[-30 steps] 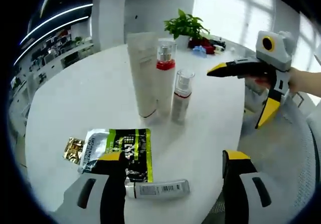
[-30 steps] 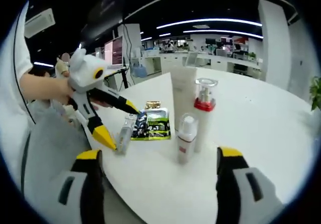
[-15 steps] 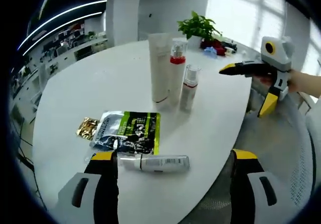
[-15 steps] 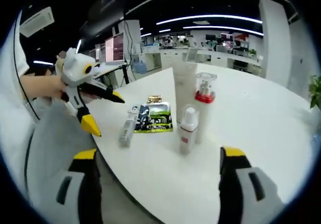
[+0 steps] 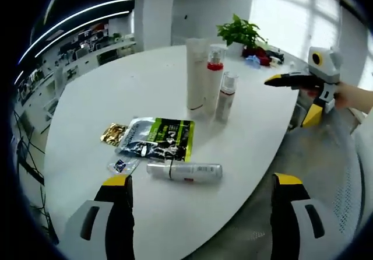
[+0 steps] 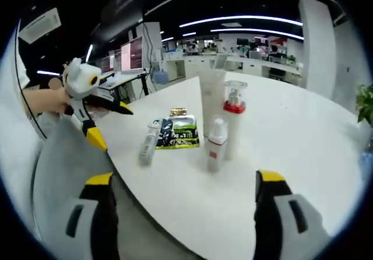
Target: Arrange the skincare products in the storage area until every visible bottle or jar stands upright without overlapping.
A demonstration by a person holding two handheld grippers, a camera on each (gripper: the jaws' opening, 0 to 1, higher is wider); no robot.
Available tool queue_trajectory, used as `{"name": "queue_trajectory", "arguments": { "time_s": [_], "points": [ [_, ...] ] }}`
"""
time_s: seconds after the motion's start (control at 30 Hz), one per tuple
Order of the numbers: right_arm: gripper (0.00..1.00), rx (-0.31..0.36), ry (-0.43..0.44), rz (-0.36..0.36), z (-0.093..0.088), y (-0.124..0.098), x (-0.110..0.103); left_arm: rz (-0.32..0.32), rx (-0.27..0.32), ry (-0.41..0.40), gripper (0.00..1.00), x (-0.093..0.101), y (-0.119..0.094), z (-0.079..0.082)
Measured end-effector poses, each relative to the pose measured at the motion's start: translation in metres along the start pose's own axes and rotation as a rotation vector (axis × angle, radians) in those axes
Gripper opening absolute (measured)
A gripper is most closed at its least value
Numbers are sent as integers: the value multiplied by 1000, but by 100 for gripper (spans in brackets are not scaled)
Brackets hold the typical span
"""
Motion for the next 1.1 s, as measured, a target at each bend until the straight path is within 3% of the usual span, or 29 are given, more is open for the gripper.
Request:
{"name": "queue_trajectory", "arguments": {
  "time_s": [0.63,1.1],
  "points": [
    [97,-20,4,-1,-1,-1,-1,22,6,-18,97,1,-6,-5],
    [94,-82,-33,80,3,25,-15,70,30,-27,97,-5,-19,-1]
  ]
}}
Point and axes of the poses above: the point that each gripper's makers call its tool centre point, and the gripper's own axes: y roughly forward along the fingers, x roughly to its right, z roughly out of its top, the point moved 9 cm from there along -y, roughly backward along the fingers, and after that the axes turned 6 degrees about y, right-handed, at the moved point
